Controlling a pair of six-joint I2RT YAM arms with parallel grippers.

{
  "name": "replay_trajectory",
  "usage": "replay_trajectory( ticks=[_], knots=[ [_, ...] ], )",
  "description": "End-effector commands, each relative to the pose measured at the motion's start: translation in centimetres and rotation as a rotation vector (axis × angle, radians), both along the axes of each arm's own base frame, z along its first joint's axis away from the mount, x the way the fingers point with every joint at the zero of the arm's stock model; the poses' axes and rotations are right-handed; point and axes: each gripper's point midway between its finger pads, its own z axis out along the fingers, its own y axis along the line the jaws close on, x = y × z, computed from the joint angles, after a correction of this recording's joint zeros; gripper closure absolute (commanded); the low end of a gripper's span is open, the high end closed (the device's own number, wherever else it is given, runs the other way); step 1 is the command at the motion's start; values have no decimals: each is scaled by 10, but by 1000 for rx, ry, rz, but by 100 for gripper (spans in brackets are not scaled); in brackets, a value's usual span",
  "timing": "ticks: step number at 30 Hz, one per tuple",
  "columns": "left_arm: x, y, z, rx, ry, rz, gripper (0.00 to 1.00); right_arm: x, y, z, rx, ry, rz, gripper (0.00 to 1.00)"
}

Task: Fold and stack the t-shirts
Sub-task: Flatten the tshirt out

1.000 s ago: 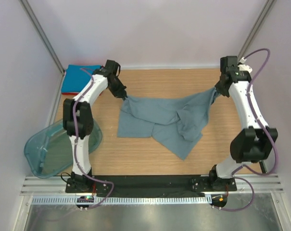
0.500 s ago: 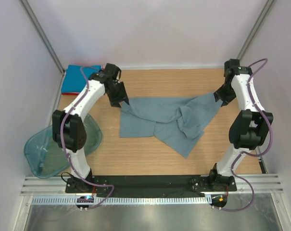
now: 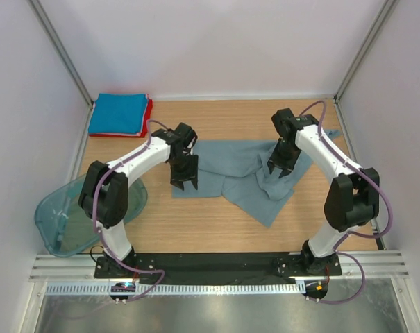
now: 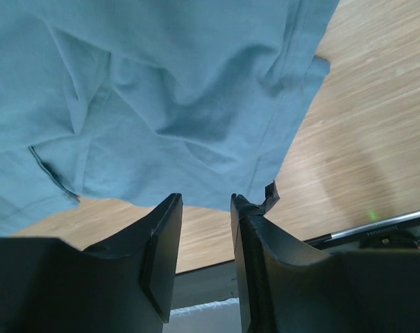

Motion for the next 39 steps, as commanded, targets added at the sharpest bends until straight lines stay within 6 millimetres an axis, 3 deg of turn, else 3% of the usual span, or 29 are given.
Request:
replay_trajectory(
  ticks=[1,5,12,15,19,26,32,34,35,37,39],
  knots=[
    [5,3,14,-11,-60,-21,47,-16,8,15,-1,-47,45,59],
    [-7,14,7,21,-33,-19,45,-34,1,4,-49,4,78,59],
    [-11,16,5,-34,11,31,43,-61,-1,-17,-37,11,75,56],
    [-8,19,9,-57,6,57,43,-58,10,-37,27,-22,100,55],
    [-13,22,11,-57,23,65,43,-39,16,-52,44,-93,98,55],
    [-17,21,15,-74,20,86,44,-22,3,-81,-59,-105,176,55],
    [-8,25,26,-48,-19,93,44,-25,-10,-96,-139,-60,194,56],
    [-9,27,26,-41,-24,101,44,-26,-13,-94,-149,-71,191,63],
    [-11,29,25,-34,-24,104,45,-25,-13,-92,-153,-76,197,78],
    [-15,39,16,17,-15,122,47,-28,-19,-85,-183,-62,194,95],
    [-17,52,6,88,-20,139,49,-32,-26,-70,-215,-49,189,99]
  ],
)
